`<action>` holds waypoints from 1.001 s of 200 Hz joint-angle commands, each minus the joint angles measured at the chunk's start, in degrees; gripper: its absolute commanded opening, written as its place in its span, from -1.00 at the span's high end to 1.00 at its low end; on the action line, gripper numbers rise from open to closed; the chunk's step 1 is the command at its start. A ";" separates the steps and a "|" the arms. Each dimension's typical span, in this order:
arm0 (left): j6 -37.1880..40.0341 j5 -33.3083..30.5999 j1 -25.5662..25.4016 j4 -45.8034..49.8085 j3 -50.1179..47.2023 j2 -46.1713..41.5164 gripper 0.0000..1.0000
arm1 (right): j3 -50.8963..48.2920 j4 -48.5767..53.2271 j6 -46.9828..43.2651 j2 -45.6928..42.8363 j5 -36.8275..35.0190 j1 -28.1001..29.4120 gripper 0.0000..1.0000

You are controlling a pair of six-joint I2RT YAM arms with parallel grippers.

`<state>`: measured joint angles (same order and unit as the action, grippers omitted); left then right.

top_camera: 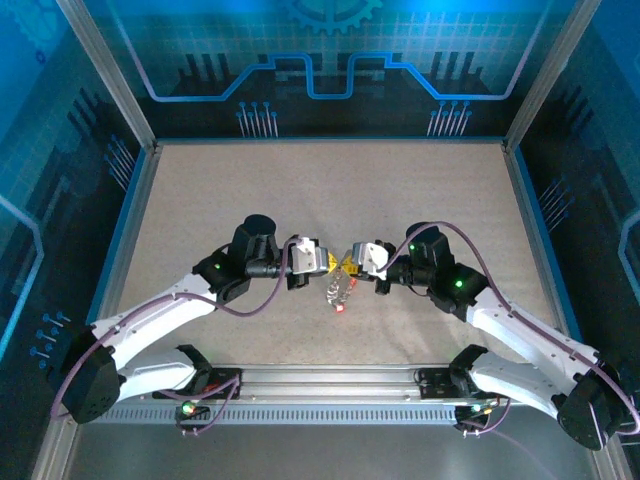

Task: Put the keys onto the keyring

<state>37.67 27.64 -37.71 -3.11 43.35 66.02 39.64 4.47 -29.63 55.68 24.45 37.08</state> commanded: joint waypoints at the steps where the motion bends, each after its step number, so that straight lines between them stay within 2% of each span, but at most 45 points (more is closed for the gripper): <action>1: 0.74 -4.27 0.89 2.82 1.04 1.12 0.89 | 1.28 -0.15 -0.27 -0.99 2.09 0.19 1.00; 32: -0.82 -1.85 0.89 1.19 2.14 2.54 0.69 | 2.18 -1.08 0.16 1.46 3.77 0.57 1.00; 101: -0.02 0.41 0.10 2.09 4.57 3.11 0.68 | 2.46 -1.83 -0.17 3.20 3.85 1.14 1.00; 120: 1.13 1.10 -0.16 2.56 4.61 3.07 0.76 | 2.49 -1.51 0.25 3.22 3.00 1.15 1.00; 135: 2.87 2.49 -0.22 4.23 4.95 2.92 0.99 | 1.74 -2.60 0.71 3.20 2.69 1.06 1.00; 142: 3.02 2.62 -0.20 4.41 4.77 2.75 1.00 | 1.59 -2.72 0.71 3.21 2.65 0.91 1.00; 168: 1.93 3.53 -0.14 2.10 3.69 2.04 1.00 | 0.88 -3.28 1.69 2.47 1.39 0.50 0.72; 200: -1.07 3.81 0.28 -2.67 1.86 0.77 1.00 | 0.26 -2.86 2.29 2.07 1.89 -0.18 0.57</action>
<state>38.83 28.77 -37.65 0.54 45.63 68.95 40.21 2.42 -28.40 58.72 24.71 37.10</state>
